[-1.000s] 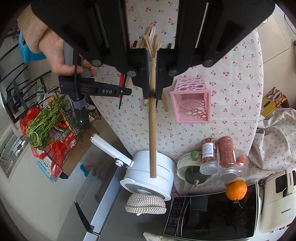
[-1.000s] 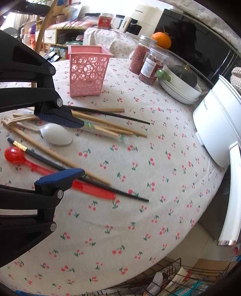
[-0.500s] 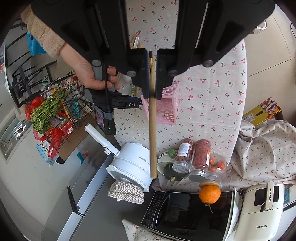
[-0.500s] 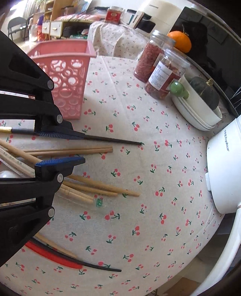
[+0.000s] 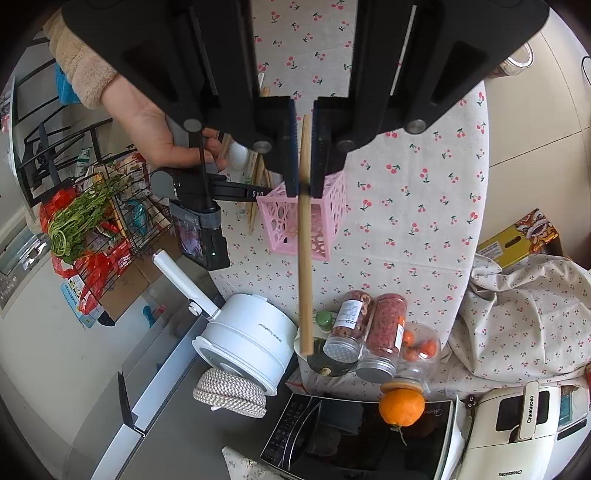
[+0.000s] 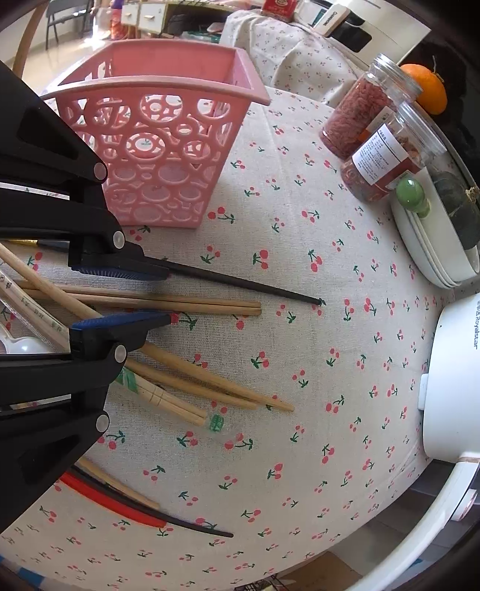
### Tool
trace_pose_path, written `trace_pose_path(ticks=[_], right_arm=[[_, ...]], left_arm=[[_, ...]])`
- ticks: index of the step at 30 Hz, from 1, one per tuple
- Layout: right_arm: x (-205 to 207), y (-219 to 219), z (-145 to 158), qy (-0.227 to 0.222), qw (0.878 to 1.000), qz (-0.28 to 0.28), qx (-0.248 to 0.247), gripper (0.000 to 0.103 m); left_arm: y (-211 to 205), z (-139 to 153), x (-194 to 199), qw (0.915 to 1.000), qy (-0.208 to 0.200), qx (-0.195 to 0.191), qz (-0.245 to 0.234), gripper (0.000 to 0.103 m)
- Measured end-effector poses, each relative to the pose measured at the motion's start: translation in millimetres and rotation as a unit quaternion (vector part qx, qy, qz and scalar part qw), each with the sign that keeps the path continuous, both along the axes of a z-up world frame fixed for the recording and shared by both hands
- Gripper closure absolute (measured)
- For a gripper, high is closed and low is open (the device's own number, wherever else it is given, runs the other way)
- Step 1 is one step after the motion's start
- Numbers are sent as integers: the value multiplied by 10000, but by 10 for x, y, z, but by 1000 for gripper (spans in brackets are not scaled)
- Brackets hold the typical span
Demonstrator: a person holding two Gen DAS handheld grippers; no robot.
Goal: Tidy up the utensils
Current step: 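Carry the wooden chopstick into the pink basket with left tool while right tool grasps another chopstick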
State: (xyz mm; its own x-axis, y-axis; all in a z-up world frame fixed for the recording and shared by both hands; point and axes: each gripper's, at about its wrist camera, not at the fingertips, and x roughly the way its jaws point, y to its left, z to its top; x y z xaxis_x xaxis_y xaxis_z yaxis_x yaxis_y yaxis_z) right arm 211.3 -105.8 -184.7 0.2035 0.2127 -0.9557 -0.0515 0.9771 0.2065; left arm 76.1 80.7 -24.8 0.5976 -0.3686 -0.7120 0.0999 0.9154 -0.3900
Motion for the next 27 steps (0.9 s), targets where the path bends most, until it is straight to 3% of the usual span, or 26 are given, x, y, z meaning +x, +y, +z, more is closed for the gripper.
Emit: trace_pose_path(ticks=[3, 7, 15, 23, 27], right_arm=[[-48, 128, -16, -250, 9987, 282, -354, 93], [-115, 16, 28, -393, 9990, 178, 123, 94], [-477, -413, 791, -1518, 9826, -10, 1074, 95], [-876, -734, 1388, -2360, 9620, -104, 1366, 98], [-966, -726, 1555, -2644, 9554, -47, 1314, 98]], left_arm=[[-20, -24, 7, 10000, 21, 65, -3, 96], [-26, -2, -10, 9999, -77, 78, -13, 96], [-5, 260, -124, 9974, -718, 31, 2, 96], [41, 518, -180, 9859, -1625, -224, 329, 96], [79, 458, -48, 9817, -1801, -262, 565, 96]])
